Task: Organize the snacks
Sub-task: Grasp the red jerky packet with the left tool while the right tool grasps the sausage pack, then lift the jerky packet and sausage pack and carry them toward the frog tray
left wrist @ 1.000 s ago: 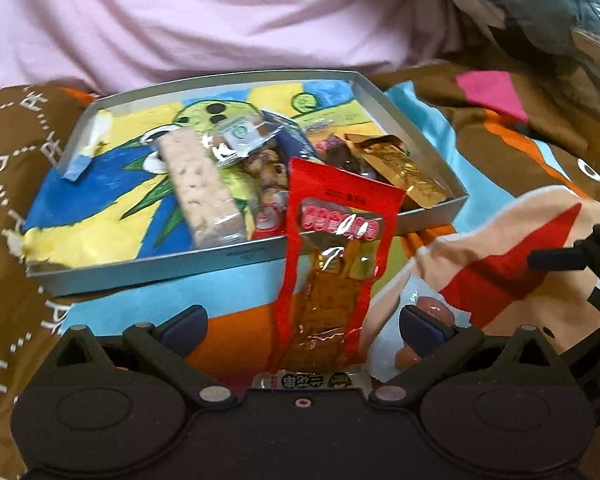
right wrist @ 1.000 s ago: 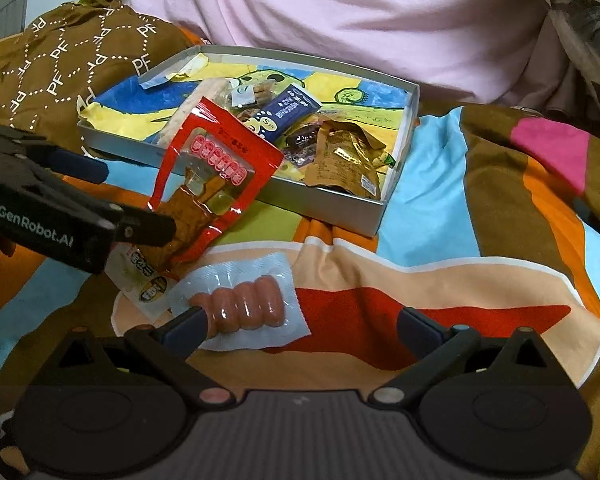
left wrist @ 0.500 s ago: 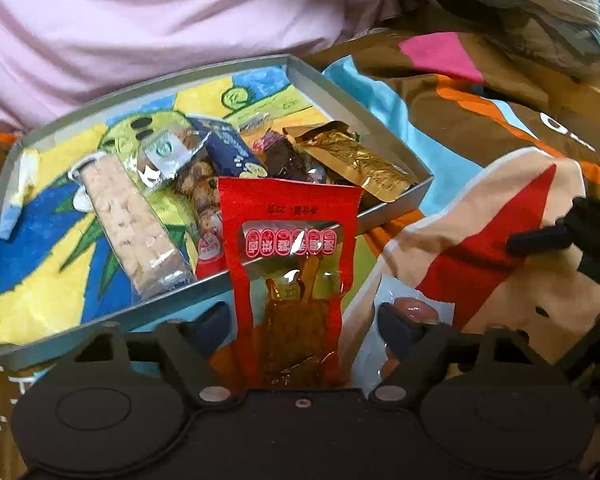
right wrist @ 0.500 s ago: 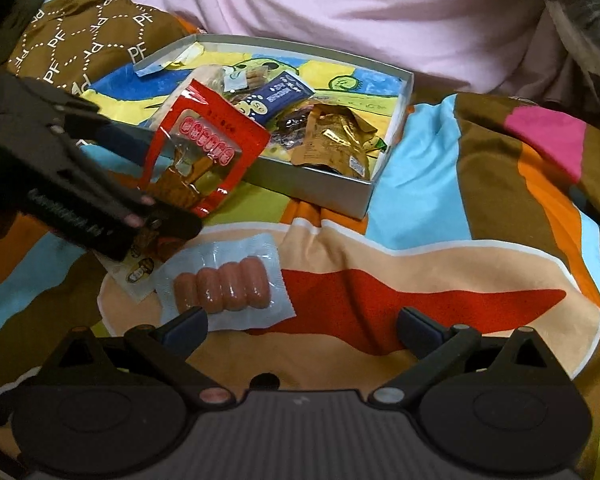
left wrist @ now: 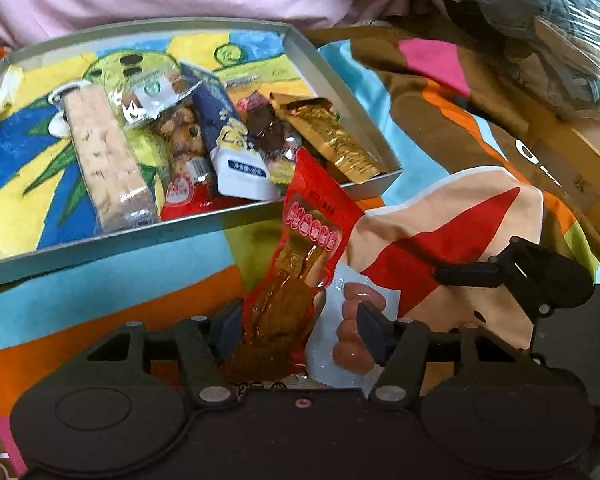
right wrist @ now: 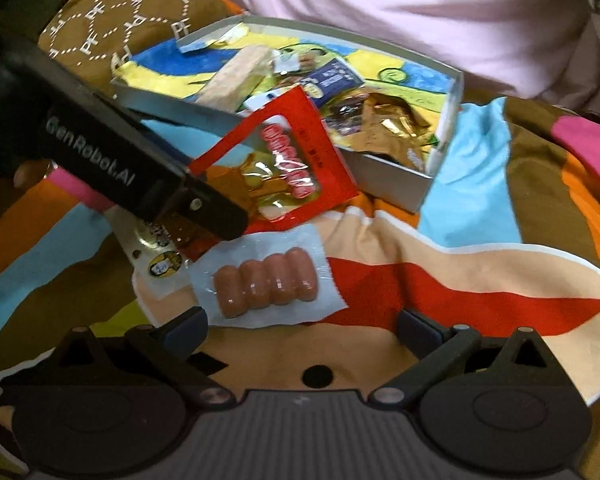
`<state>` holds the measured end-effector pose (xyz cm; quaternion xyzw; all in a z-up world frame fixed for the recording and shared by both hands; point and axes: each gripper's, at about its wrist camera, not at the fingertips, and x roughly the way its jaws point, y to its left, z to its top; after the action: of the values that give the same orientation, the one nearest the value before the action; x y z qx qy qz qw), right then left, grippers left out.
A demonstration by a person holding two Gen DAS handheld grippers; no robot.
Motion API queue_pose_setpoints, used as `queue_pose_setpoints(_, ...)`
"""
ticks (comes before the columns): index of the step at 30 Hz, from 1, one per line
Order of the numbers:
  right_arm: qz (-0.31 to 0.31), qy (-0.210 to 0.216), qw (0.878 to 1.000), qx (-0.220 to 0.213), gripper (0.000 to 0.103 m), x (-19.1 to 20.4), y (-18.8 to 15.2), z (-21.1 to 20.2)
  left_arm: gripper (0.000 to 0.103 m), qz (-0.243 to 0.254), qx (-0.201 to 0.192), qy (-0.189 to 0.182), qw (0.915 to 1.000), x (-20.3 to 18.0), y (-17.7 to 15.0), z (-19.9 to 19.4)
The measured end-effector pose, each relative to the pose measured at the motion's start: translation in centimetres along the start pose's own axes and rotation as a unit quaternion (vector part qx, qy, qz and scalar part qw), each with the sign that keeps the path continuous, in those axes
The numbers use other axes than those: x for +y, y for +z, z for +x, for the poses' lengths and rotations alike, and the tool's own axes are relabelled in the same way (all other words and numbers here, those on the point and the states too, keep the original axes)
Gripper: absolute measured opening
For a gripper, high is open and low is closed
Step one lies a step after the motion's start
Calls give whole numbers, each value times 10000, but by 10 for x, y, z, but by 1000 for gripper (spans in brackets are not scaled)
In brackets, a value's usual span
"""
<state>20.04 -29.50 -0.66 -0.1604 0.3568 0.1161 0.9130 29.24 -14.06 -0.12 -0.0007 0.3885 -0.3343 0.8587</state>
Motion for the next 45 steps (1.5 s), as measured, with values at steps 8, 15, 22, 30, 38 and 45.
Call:
queue_pose_setpoints(8,-78,-100,9999,5,103,5,0,16,64,-362,236,-41,9991,10,-2,14)
queue_pose_setpoints(15,-517,98,9986,-99,103,16,4,29,60,-328,382,86,9987,8,-5,23)
queue_pose_setpoints(22,-202,501,9985,-45,96,9,6,34,35,-822,431,92,9956,32,-16,2)
queue_pose_setpoints(30,-186,1182,9928,-10,94,18,4,25,31,-1114,354,-65,9931,36,-46,-27)
queue_pose_setpoints(38,-631,1588,9853,-56,94,47,-1,14,35,-1410,252,-175,9895,47,-49,-22)
queue_pose_setpoints(45,-411,1532,9873,55,91,43,1,10,53,-1595,124,-149,9870,53,-40,-7)
